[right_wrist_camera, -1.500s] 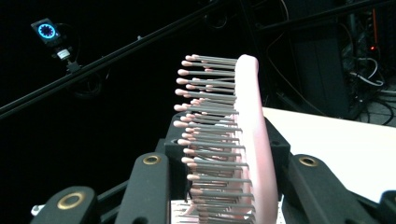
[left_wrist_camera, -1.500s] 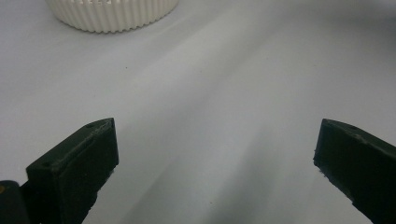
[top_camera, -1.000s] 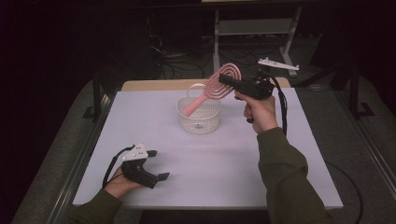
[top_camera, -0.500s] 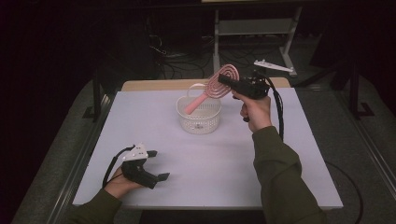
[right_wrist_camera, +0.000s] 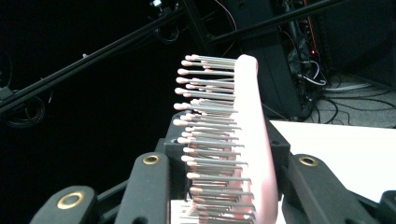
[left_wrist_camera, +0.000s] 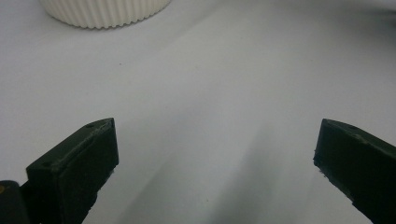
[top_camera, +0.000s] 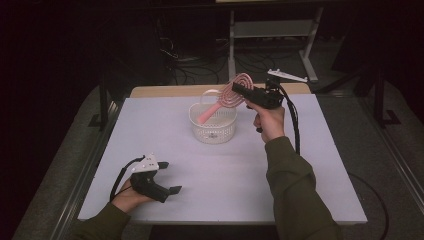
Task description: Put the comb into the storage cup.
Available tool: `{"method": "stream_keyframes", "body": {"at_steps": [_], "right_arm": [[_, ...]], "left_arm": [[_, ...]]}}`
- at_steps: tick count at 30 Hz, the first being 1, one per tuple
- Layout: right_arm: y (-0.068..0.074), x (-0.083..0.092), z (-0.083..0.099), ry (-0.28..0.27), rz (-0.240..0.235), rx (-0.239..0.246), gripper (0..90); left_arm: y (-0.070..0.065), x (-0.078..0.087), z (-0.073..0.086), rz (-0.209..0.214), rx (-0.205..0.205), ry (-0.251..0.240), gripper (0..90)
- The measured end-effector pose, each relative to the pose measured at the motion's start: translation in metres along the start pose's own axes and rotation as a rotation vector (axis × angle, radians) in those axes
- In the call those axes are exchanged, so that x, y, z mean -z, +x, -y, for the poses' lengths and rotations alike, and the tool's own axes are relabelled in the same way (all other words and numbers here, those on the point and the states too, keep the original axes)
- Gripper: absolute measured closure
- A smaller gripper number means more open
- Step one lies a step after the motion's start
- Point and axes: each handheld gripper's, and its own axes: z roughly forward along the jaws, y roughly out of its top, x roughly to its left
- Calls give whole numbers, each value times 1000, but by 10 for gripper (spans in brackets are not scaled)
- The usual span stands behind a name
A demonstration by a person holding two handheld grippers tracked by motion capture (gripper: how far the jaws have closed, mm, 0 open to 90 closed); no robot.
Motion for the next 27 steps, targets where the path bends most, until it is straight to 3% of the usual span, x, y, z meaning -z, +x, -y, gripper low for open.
{"method": "stream_keyframes", "body": {"at_steps": [27], "right_arm": [[-13, -26, 28, 35, 39, -39, 631]], "left_arm": [[-1, -1, 0, 4, -4, 4, 0]]}}
